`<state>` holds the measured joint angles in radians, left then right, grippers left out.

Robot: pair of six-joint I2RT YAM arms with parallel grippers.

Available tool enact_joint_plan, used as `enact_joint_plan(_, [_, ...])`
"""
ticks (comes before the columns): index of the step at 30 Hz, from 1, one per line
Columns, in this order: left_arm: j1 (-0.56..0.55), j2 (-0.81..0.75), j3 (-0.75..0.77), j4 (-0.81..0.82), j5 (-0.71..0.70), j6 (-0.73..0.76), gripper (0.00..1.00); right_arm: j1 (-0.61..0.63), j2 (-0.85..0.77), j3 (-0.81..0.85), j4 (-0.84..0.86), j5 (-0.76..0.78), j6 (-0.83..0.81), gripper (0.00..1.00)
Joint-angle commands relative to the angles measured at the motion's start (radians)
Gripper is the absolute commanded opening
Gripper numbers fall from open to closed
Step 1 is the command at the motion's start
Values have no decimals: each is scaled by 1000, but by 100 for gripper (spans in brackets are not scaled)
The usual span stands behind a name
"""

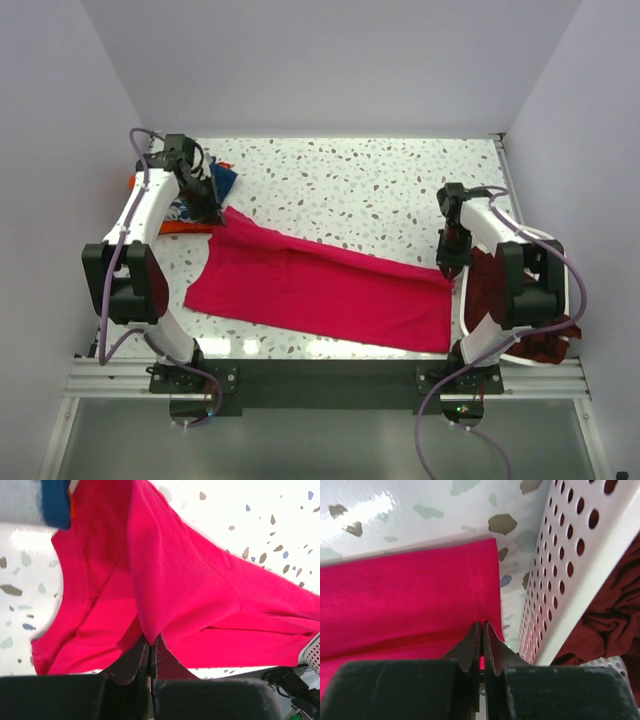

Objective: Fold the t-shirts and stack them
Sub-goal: Fold the tshirt

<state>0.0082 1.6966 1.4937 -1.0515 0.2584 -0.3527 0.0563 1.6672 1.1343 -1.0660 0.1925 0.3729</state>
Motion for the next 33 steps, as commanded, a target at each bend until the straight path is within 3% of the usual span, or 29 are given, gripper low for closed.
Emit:
enact_joint_plan(1, [13,-67,-16,-57,1,-9,0,1,-63,-13,-55,27,-19,0])
enact_joint_plan(16, [16,-155,-75,-146,8,-49,0,2,-96,-80,-98,42,-14,0])
enact_joint_plan(29, [19,-219,-151,-235,-160,-75,1,56,-129,-111,-126,65,18,0])
enact_joint_plan(31, [19,-229,-159,-248,-174,-80,7,83,-130,-111,-138,73,35,0])
enact_joint_plan(33, [18,-233,-162,-263,-180,-84,28,134,-132,-108,-152,79,49,2])
